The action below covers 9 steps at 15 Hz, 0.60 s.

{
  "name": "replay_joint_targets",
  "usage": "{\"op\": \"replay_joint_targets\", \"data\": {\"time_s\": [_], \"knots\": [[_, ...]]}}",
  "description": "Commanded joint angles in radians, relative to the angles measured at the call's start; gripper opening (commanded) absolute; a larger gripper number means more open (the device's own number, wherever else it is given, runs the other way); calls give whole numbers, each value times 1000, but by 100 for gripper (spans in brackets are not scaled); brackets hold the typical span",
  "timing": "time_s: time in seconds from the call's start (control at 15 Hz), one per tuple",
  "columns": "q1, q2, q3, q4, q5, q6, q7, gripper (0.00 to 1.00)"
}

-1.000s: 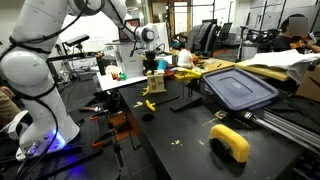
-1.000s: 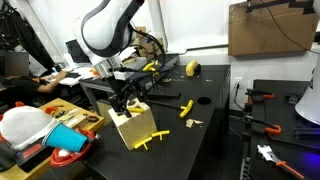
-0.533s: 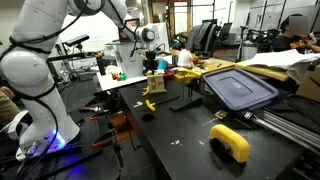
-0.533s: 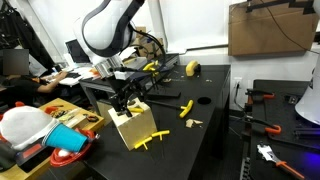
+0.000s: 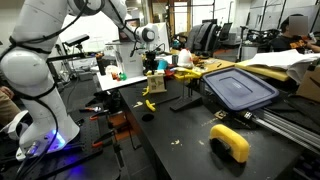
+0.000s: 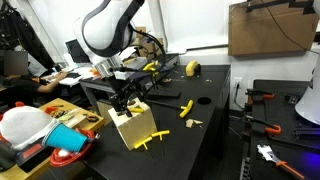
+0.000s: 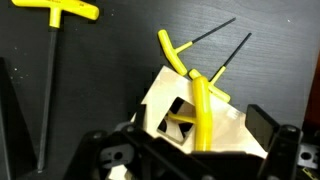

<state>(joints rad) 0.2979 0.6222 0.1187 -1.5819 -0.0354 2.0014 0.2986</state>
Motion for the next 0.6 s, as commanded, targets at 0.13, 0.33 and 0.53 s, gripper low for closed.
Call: {"op": "replay_joint_targets", "data": {"time_s": [0.13,0.33,0.53], "knots": [[5,1,-5,4,3,-3,-1,100],[9,-1,-7,3,-2,-5,5,100],[13,-6,-10,0,-6,-8,16,100]]}}
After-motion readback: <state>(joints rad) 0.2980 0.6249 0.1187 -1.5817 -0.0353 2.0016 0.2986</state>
